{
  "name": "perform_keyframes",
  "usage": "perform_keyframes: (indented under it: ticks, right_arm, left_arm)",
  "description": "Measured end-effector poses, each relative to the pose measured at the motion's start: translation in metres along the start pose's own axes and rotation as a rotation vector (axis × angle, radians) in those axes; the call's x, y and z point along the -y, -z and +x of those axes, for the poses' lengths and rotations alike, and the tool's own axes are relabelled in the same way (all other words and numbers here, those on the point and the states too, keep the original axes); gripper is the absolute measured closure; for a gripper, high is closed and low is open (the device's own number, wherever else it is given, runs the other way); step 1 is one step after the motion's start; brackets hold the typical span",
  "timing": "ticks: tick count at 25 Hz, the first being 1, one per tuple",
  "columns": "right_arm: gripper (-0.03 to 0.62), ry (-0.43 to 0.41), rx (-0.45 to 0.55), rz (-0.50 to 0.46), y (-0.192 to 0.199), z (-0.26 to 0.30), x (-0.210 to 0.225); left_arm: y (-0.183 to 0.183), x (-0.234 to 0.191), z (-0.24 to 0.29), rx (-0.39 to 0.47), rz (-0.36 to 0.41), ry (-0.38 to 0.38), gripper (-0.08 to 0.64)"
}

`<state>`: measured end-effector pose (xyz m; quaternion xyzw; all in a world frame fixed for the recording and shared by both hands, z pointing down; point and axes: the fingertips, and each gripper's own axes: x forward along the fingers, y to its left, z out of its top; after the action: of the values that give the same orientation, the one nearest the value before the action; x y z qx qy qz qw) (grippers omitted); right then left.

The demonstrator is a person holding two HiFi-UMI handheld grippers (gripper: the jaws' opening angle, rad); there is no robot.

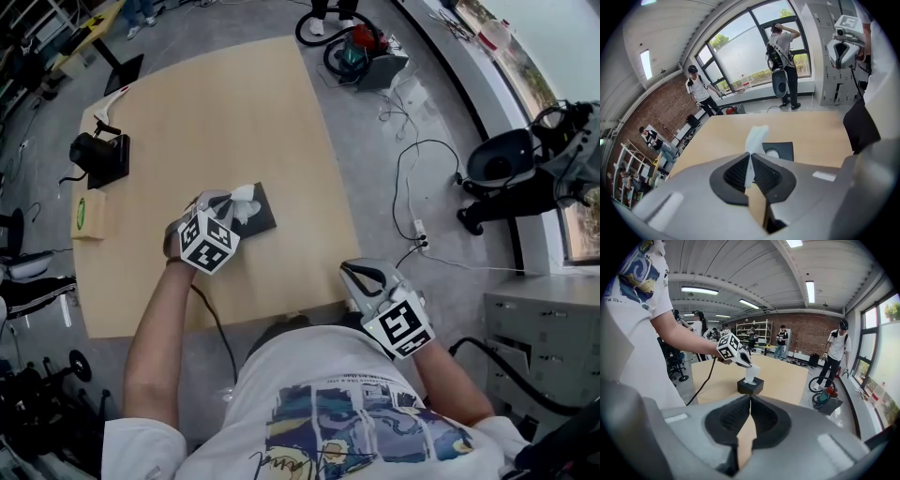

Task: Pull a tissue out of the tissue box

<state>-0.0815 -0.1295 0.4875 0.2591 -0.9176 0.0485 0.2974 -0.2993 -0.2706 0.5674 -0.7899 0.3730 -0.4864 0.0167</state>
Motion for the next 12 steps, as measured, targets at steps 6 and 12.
perform_keyframes:
  ticks: [6, 12]
  right_arm:
    - [0.586, -0.034, 0.021, -0.015, 0.003, -0.004, 0.002]
    - [0.586, -0.095, 0.043, -0.054, 0.008, -0.014, 0.014]
  left_arm:
    - [-0.006, -0.003, -0.021, -0.001, -0.025, -0.054, 0.555]
    - [-0.022, 0.0, -0.052, -0.001, -0.073, -0.132, 0.555]
